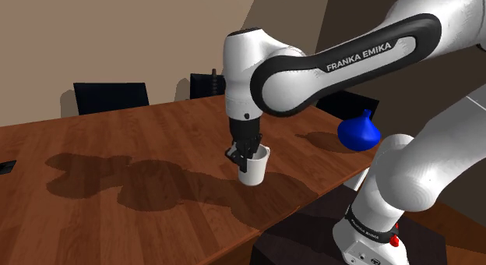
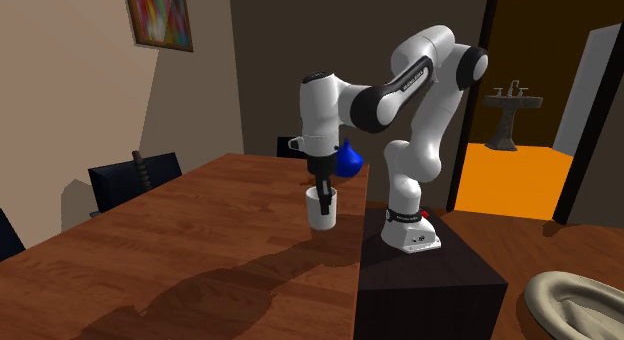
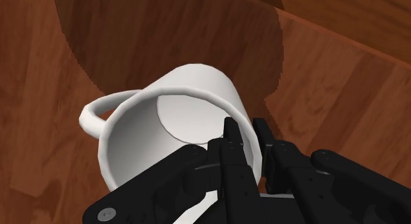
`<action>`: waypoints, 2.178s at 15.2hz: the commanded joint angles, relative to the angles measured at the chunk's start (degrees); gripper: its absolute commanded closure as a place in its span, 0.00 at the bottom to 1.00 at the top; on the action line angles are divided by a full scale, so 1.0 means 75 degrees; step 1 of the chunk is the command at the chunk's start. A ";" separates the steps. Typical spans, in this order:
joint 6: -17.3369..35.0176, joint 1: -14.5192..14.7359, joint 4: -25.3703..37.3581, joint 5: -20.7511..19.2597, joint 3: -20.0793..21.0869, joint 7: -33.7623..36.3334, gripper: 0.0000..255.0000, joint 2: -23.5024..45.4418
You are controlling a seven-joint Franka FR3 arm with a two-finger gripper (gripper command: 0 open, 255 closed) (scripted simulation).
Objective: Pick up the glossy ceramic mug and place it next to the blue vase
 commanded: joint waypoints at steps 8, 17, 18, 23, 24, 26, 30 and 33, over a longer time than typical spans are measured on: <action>-0.0993 -0.0009 0.0715 -0.0032 -0.0169 -0.0049 1.00 -0.0284; -0.1935 -0.0041 0.1543 -0.0095 -0.0307 -0.0062 1.00 -0.0398; -0.2038 -0.0046 0.1642 -0.0103 -0.0320 -0.0062 1.00 -0.0402; -0.2547 -0.0072 0.2160 -0.0147 -0.0380 -0.0056 1.00 -0.0392; -0.2647 -0.0077 0.2267 -0.0156 -0.0391 -0.0053 1.00 -0.0384; -0.2849 -0.0088 0.2487 -0.0175 -0.0411 -0.0048 1.00 -0.0364; -0.3250 -0.0113 0.2946 -0.0214 -0.0446 -0.0033 1.00 -0.0304; -0.3550 -0.0132 0.3307 -0.0244 -0.0466 -0.0018 1.00 -0.0241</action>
